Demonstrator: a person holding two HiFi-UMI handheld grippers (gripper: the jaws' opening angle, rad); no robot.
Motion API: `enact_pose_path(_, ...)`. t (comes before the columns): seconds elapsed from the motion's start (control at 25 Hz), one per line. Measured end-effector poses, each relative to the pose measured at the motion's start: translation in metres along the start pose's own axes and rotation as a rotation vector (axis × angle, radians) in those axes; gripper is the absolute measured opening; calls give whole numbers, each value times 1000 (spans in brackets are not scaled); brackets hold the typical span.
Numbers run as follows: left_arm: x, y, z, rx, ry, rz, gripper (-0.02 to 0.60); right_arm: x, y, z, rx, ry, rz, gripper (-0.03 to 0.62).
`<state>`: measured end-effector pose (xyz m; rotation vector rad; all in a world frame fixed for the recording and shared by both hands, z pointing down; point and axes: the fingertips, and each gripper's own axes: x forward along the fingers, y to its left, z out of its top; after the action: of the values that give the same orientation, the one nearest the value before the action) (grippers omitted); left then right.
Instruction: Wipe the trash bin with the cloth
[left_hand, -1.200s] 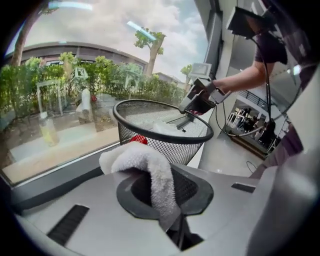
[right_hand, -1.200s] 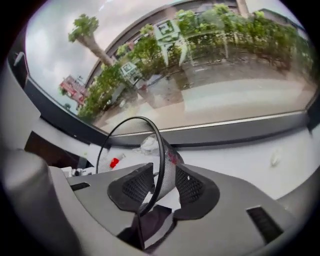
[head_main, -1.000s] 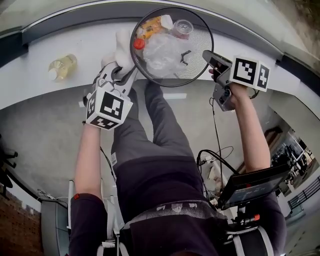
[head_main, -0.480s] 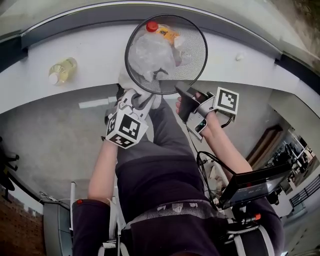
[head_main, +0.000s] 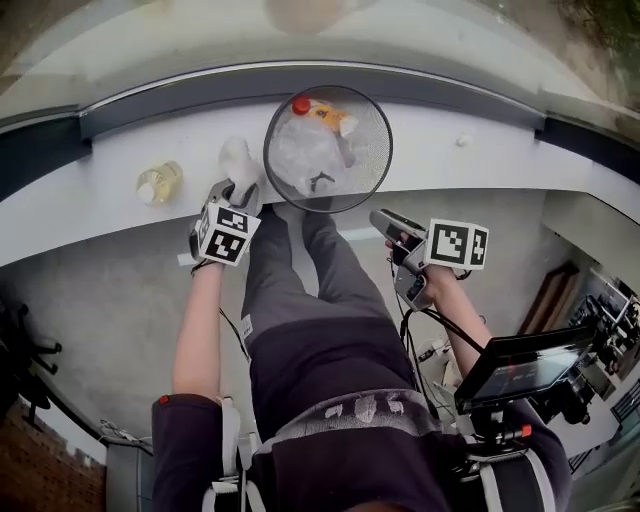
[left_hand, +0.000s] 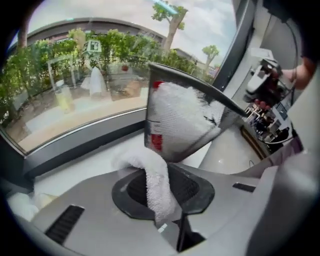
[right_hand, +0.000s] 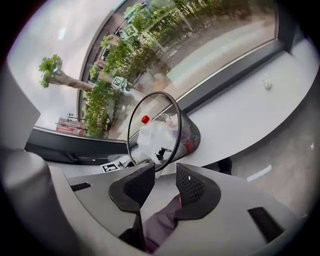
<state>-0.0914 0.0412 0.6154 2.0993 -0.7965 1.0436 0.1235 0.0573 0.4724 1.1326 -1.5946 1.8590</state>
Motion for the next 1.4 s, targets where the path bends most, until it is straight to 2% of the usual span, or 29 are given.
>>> enact_pose_path(0.08,7,27,5,-48,39,25,56,-19,5,9,-13,-49,-7,110)
enact_pose_path(0.12,11,34,8,-89,59,11,105,-29,9,13,-10,-79,-3,110)
enact_pose_path(0.16,13,38,13,-141,71,-17,197,-39,13,16,-15,-109,-2,110)
enact_pose_path(0.24,10,45,26,-206,81,-61,262,-56,23,22,-62,-169,-17,110)
enact_pose_path(0.28,3,50,31,-195,96,-65,285,-63,29,25,-101,-195,-27,110)
enact_pose_path(0.4,-29,60,24,-130,161,-48,285,-75,53,36,-209,-238,-17,109)
enact_pose_path(0.56,-57,60,17,-174,225,-69,285,-107,78,55,-201,-311,80,109)
enact_pose_path(0.68,-78,65,20,-173,251,-37,285,-128,85,69,-219,-377,138,109)
enact_pose_path(0.76,-89,57,40,-169,201,-28,285,-152,83,76,-228,-439,165,109)
enact_pose_path(0.84,-111,45,63,-183,108,-32,285,-178,85,73,-236,-500,204,109)
enact_pose_path(0.96,-165,35,97,-227,-86,18,285,-197,87,63,-270,-534,263,109)
enact_pose_path(1.04,-194,7,133,-214,-231,28,270,-213,75,53,-275,-551,297,108)
enact_pose_path(1.08,-206,-14,153,-185,-298,16,201,-224,69,48,-273,-566,326,107)
enact_pose_path(1.16,-224,-67,193,-95,-412,-41,1,-246,60,41,-266,-610,400,96)
enact_pose_path(1.2,-228,-96,211,-41,-452,-78,-3,-256,55,38,-261,-632,429,29)
enact_pose_path(1.24,-230,-125,227,14,-480,-113,-2,-265,50,34,-259,-649,448,0)
enact_pose_path(1.4,-235,-224,267,197,-540,-213,-3,-288,38,14,-303,-689,479,0)
